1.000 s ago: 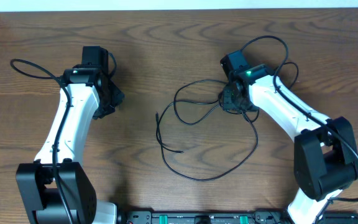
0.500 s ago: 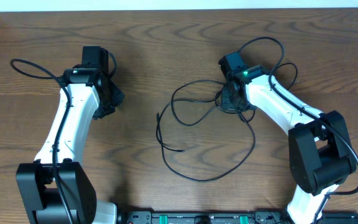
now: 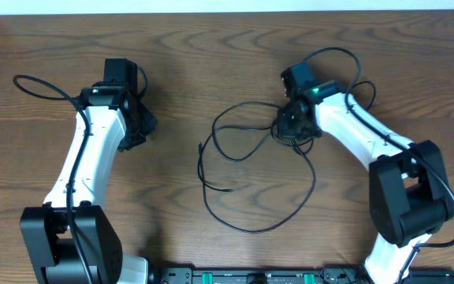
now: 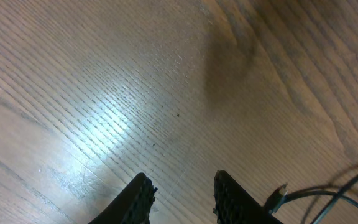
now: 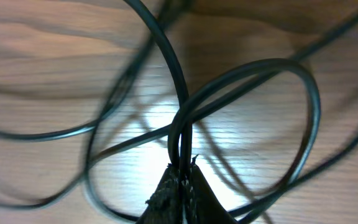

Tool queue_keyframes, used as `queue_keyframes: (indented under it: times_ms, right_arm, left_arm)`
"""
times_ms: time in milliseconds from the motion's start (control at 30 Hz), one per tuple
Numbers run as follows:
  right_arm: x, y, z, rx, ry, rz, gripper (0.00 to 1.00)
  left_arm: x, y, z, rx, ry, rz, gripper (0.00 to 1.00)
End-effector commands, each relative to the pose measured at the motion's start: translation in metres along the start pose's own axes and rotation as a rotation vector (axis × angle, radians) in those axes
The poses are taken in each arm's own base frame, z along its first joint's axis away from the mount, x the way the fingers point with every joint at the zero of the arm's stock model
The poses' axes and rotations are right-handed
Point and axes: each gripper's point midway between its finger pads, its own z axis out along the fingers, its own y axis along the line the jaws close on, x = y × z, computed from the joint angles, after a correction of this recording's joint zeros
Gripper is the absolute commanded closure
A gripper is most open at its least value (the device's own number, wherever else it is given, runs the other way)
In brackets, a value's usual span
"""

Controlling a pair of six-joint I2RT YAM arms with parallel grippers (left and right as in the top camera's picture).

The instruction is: Untangle cables

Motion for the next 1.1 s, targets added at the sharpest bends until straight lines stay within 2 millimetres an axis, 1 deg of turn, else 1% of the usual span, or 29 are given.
queue_keyframes:
  times_ms: [0, 33, 67, 100, 133, 167, 233, 300, 400, 467, 567, 633, 667, 733, 767, 800, 967, 1033, 1067]
  right_arm:
    - [-0.019, 0.057, -0.068, -0.395, -0.069, -0.122, 0.99]
    - [-0.021, 0.068, -0.088, -0.497, -0.092, -0.153, 0.99]
    - [-0.023, 0.076, -0.104, -0.574, -0.112, -0.17, 0.99]
    - [-0.024, 0.081, -0.119, -0.635, -0.128, -0.184, 0.99]
    - [-0.025, 0.089, -0.142, -0.725, -0.157, -0.209, 0.99]
    - [-0.026, 0.092, -0.154, -0.771, -0.174, -0.225, 0.99]
    - [-0.025, 0.103, -0.19, -0.907, -0.223, -0.292, 0.99]
    - [-0.024, 0.11, -0.219, -0.995, -0.276, -0.359, 0.99]
    - [-0.025, 0.112, -0.24, -1.019, -0.335, -0.393, 0.99]
    - [-0.024, 0.113, -0.246, -1.023, -0.348, -0.397, 0.99]
    - [-0.025, 0.113, -0.246, -1.021, -0.351, -0.396, 0.99]
    - [-0.028, 0.111, -0.242, -0.997, -0.356, -0.382, 0.99]
    - [-0.029, 0.11, -0.242, -0.99, -0.36, -0.378, 0.99]
    - [-0.029, 0.11, -0.242, -0.989, -0.361, -0.379, 0.99]
    - [-0.03, 0.11, -0.241, -0.982, -0.363, -0.375, 0.99]
    - [-0.031, 0.108, -0.239, -0.966, -0.367, -0.366, 0.99]
    - [-0.033, 0.101, -0.227, -0.903, -0.354, -0.318, 0.99]
    - [-0.033, 0.1, -0.227, -0.902, -0.351, -0.316, 0.99]
    - [-0.033, 0.1, -0.227, -0.902, -0.35, -0.316, 0.99]
  left_arm:
    - [0.003, 0.002, 0.005, -0.016, 0.014, -0.002, 0.66]
    - [0.003, 0.002, 0.005, -0.016, 0.014, -0.002, 0.66]
    - [0.003, 0.002, 0.005, -0.016, 0.014, -0.002, 0.66]
    - [0.003, 0.002, 0.005, -0.016, 0.015, -0.002, 0.66]
    - [0.003, 0.002, 0.005, -0.016, 0.015, -0.002, 0.66]
    - [0.003, 0.002, 0.005, -0.016, 0.014, -0.002, 0.66]
    - [0.003, 0.002, 0.005, -0.016, 0.015, -0.002, 0.66]
    - [0.003, 0.002, 0.005, -0.014, 0.016, -0.002, 0.66]
    - [0.007, -0.003, 0.005, 0.012, 0.039, -0.003, 0.66]
    - [0.01, -0.006, 0.005, 0.03, 0.055, -0.002, 0.66]
    - [0.015, -0.012, 0.004, 0.064, 0.084, -0.001, 0.66]
    - [0.022, -0.024, 0.002, 0.131, 0.122, 0.026, 0.66]
    - [0.025, -0.033, 0.0, 0.177, 0.141, 0.053, 0.66]
    - [0.036, -0.058, -0.007, 0.311, 0.188, 0.13, 0.66]
    - [0.039, -0.066, -0.01, 0.35, 0.2, 0.151, 0.66]
    - [0.044, -0.079, -0.015, 0.419, 0.218, 0.184, 0.66]
    - [0.062, -0.125, -0.038, 0.632, 0.255, 0.274, 0.66]
    - [0.072, -0.144, -0.049, 0.714, 0.26, 0.323, 0.66]
    - [0.075, -0.15, -0.052, 0.737, 0.26, 0.339, 0.66]
